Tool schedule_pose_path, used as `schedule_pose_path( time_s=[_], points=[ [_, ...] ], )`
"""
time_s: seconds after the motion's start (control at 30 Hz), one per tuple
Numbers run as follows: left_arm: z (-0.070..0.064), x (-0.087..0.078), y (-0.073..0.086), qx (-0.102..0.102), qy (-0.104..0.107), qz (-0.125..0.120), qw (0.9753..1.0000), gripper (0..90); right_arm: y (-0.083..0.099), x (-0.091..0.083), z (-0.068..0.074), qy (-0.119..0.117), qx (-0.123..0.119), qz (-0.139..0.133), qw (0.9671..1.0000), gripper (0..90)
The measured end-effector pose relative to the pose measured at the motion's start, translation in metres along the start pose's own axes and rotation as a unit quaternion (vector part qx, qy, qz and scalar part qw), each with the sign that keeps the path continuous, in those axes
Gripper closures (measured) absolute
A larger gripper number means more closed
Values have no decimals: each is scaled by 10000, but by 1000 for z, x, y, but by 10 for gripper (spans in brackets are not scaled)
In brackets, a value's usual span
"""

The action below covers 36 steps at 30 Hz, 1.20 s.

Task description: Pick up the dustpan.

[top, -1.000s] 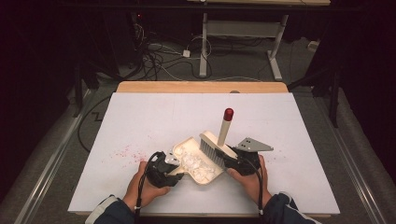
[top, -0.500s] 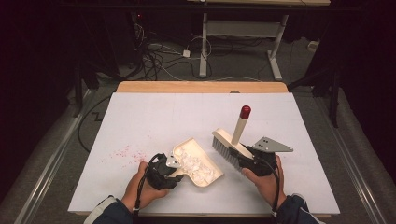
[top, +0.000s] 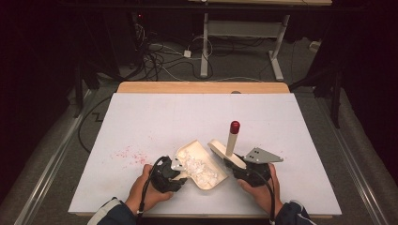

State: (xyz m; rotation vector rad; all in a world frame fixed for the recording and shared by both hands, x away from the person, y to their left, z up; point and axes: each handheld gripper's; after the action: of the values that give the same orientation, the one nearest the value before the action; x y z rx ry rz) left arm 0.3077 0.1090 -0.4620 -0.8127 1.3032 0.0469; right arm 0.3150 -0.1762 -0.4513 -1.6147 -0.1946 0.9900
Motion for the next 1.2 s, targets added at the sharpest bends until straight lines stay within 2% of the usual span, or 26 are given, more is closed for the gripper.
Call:
schedule_pose_path(
  time_s=[0.27,0.43,0.53,1.0,1.2],
  points=[
    [-3,2,-3,-8,22,-3,10000,634,-7,9,10,-182,-56,-184,9997,674],
    [-4,1,-4,-60,59,-48,10000,634,-9,16,18,-395,-194,-173,9989,674],
    [-2,0,-4,-86,99,-95,9999,634,-10,16,22,-427,-306,-192,9984,674],
    [2,-6,-1,-89,101,-181,9997,635,-18,5,4,-330,-278,-464,9980,674],
    [7,-6,-2,-75,82,-218,9997,635,-18,2,-5,-322,-300,-488,9978,673]
  ],
)
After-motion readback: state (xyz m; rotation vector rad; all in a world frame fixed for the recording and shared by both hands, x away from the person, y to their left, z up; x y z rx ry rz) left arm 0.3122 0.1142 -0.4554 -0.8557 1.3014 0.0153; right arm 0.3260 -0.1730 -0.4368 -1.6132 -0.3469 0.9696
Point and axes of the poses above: each handheld gripper's, and its own axes: x roughly forward along the jaws, y roughly out of its underside, z roughly to its left, and after that the axes turned 2 degrees about x, right-handed
